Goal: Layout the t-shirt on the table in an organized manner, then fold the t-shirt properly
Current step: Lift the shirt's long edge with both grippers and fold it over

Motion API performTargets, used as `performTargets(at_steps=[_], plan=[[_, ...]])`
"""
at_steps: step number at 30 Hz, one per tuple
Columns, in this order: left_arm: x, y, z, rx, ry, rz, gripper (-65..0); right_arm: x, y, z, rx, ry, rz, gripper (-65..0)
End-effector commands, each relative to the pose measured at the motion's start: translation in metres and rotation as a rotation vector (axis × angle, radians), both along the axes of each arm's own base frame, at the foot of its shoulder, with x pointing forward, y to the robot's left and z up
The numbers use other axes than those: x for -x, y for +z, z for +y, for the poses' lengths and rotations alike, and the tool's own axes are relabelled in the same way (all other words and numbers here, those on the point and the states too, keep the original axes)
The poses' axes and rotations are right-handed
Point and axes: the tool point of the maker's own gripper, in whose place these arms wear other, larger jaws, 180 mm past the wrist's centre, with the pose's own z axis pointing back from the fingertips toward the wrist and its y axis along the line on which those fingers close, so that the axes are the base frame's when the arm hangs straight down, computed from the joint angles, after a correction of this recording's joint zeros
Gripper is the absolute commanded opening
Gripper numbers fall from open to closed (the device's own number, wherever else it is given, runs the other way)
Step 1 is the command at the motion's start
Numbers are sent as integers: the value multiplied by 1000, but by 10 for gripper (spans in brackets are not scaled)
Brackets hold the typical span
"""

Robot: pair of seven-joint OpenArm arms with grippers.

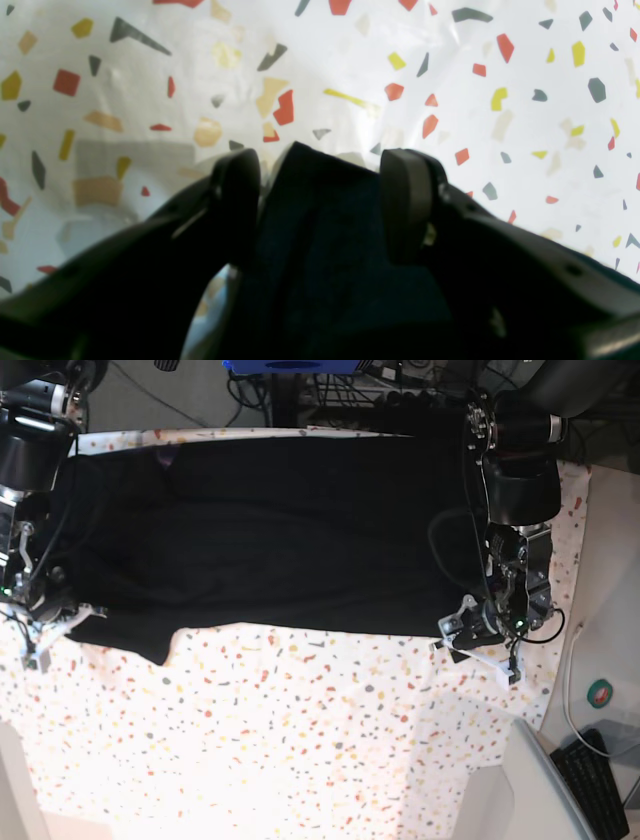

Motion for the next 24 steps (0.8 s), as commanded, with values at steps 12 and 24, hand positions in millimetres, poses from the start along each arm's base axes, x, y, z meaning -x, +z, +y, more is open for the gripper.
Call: performTargets(at_steps=[12,24], plan=[[-11,5,12,-18,10,-14,-290,-15,17,-8,18,-3,-55,-650],[-9,3,10,-15,7,-8,-291,-14,16,-8,18,-3,-54,-650]])
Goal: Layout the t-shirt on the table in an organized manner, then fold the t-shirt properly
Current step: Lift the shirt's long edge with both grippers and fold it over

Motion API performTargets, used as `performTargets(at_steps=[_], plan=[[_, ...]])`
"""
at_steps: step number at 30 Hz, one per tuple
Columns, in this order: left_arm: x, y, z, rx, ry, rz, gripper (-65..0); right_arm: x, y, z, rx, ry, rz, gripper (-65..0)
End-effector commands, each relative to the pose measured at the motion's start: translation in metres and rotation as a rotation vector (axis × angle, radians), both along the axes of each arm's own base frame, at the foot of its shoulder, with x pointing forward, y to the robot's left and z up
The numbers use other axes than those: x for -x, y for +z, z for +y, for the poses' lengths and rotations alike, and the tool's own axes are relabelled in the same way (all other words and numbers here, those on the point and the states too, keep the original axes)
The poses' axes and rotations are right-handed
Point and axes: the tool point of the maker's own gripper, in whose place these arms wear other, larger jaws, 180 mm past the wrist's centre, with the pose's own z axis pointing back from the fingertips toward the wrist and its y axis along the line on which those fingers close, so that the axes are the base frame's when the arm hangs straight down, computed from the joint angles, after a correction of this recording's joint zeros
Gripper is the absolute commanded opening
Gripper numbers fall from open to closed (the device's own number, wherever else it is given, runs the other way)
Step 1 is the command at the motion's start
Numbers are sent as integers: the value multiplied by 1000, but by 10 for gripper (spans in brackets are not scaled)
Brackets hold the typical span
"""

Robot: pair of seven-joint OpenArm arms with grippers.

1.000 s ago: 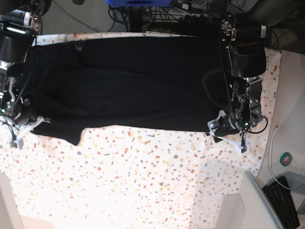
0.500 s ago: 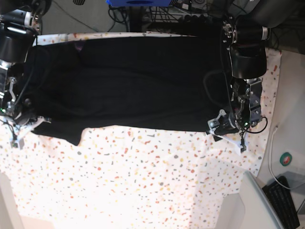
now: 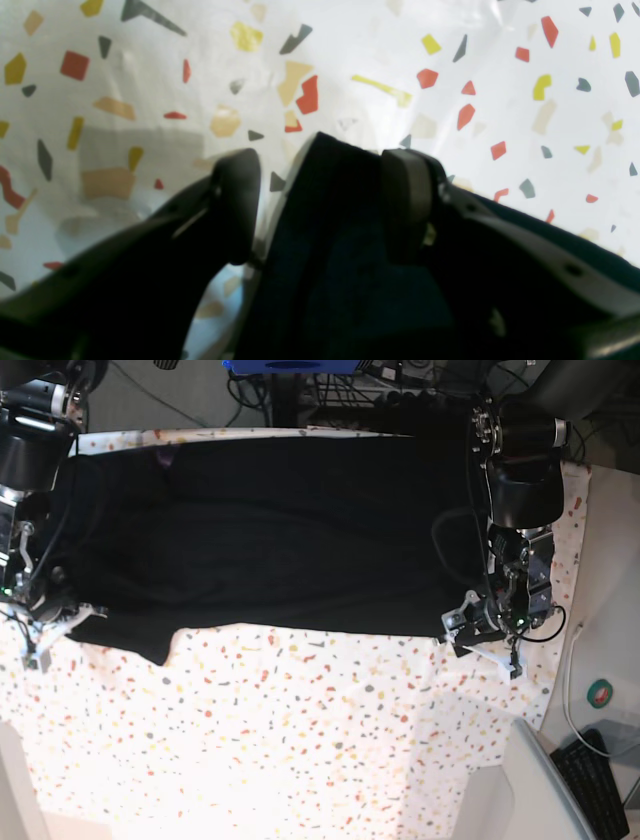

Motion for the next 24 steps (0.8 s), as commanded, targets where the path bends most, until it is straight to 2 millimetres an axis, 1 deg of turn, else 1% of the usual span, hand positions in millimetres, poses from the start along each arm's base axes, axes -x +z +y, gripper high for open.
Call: performTargets(at_steps=[1,5,7,9,11,12,15,18,20,24], plan=[[-14,14,3,-8,0,-41,-291,-14,16,-8,18,-3,-53,-650],[-13,13,2,-7,-2,-39,-299,-14,16,-8,18,-3,-53,-650],[-13,12,1,-6,-3,-38,-347,-14,16,-8,18,-3,-53,-650],[-12,10,0,-3,-2,-32,-454,-13,15,-8,18,-3,-51,-650],[-9,4,0,5,2,-14,-597,-13,15,-8,18,-3,-51,-650],[-7,1,0,9,5,-4,-650,-13,15,-8,18,-3,-51,-650],[-4,-2,0,13,9,7,-650,-13,15,-8,18,-3,-51,-650],[-8,3,1,8,8,-9,-650,-11,9,-8,8,-9,-37,-650],[-14,11,2,1,5,-32,-650,-15,6,-8,-1,-14,-47,-650],[-29,35,5,-19,-3,-101,-650,-27,1,-11,-24,-33,-73,-650]])
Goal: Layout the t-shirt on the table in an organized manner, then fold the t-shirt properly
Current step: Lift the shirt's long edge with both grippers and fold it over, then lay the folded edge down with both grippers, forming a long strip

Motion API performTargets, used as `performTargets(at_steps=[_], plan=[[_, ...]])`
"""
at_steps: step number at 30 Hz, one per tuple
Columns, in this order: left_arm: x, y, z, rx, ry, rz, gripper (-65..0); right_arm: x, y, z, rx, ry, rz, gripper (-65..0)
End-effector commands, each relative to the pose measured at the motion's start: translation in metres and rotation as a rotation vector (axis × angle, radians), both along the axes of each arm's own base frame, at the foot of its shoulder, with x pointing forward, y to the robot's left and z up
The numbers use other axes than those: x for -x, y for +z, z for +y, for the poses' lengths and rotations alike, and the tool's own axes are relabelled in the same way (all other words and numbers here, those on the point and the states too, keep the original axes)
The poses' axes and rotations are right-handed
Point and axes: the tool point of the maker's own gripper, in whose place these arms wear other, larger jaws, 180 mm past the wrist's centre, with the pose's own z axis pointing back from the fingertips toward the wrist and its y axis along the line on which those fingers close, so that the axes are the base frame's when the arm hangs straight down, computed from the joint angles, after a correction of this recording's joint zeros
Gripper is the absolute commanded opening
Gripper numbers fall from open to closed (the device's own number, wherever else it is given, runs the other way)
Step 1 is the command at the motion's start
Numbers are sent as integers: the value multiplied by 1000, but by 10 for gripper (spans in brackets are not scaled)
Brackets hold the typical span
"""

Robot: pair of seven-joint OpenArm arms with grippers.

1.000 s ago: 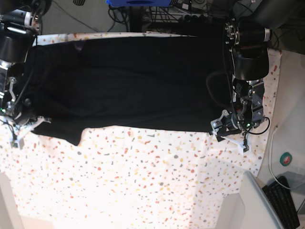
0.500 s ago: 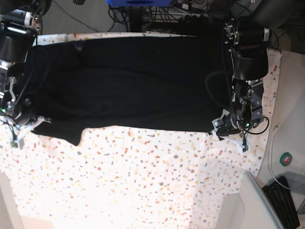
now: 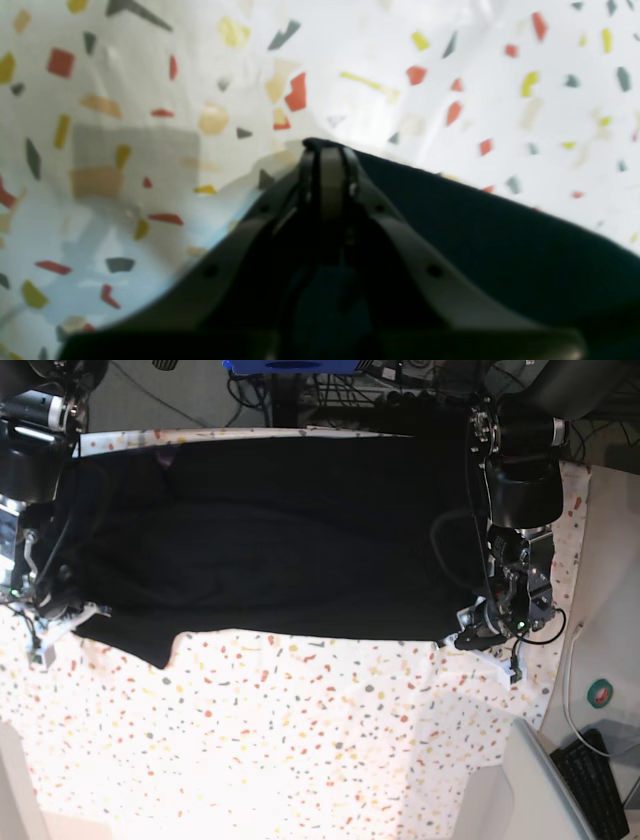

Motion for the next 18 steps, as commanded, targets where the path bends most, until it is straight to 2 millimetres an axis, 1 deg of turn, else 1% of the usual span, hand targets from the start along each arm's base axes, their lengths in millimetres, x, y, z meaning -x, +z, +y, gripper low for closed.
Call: performTargets(at_steps=[1,3,4,6,8,10,13,15,18], plan=[[-24,28,8,-25,2,-87,-650,-26,23,-10,12,-8,-89,-650],[-29,35,9,-32,-1,-106,-650,-33,24,-18,16,-22,-105,-650],[-33,40,8,-35,-3,-119,-650,-38,26,-18,15,-21,-120,-650],[-37,43,8,-31,-1,-124,-650,-52,28,-11,28,12,-150,-650],[-39,45,8,-30,-1,-131,-650,-63,30,-11,60,55,-178,-650],[-41,49,8,-30,0,-140,-650,-72,32,-8,77,81,-207,-650],[-51,58,8,-30,-1,-163,-650,-83,34,-4,79,90,-256,-650],[-54,62,8,-30,-1,-172,-650,-90,39,-6,80,80,-300,-650],[-56,64,8,-30,0,-176,-650,-102,52,-7,86,74,-370,-650]])
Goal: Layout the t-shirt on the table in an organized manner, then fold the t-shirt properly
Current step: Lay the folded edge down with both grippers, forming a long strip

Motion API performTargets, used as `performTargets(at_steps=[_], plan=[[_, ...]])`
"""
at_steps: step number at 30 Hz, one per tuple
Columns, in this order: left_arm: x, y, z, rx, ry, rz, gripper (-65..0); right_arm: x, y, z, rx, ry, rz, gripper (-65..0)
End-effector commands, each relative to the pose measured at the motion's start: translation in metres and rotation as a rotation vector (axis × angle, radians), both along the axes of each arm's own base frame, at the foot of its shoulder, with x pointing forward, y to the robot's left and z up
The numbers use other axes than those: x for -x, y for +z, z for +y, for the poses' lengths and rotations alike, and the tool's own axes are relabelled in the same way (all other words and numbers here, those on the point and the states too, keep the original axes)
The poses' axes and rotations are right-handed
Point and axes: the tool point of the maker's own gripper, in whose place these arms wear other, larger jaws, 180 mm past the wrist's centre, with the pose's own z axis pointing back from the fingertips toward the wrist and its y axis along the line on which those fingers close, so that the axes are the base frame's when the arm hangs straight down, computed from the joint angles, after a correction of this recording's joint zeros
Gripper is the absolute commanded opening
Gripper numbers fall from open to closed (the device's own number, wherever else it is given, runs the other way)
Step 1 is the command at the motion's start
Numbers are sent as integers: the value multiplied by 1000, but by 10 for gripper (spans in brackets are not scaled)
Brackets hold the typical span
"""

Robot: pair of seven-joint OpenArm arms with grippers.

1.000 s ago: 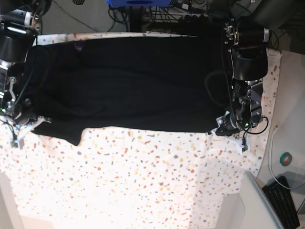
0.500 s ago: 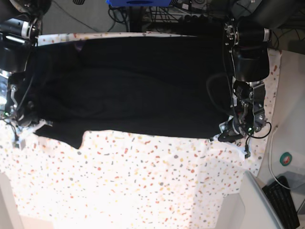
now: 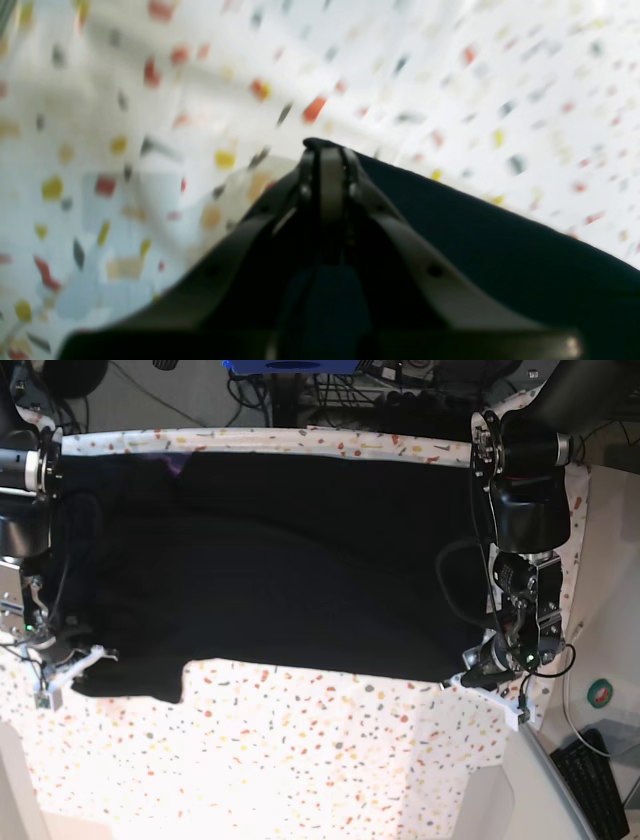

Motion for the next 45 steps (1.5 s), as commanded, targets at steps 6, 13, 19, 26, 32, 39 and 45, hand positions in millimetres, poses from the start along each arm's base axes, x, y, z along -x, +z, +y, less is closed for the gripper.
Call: performTargets(at_steps=[6,13,19,26,32,39,45], plan=[[-21,27,5,-10,6,-73,-650,-36,46,-10,14,-8,-151,-650],[-28,34,4,-9,5,-90,-650,-36,51,-21,31,-17,-168,-650],[-18,30,5,-14,8,-91,-650,-17,30,-21,34,-16,-120,-650],[5,43,5,-61,-12,-151,-650,-6,19,-21,34,-15,-94,-650],[13,48,-4,60,-7,-165,-650,0,17,-21,42,-4,-46,-650],[26,50,1,92,-21,-155,-650,13,32,-11,96,56,-24,-650],[49,42,2,83,-45,-85,-650,41,32,-25,110,24,31,-650]])
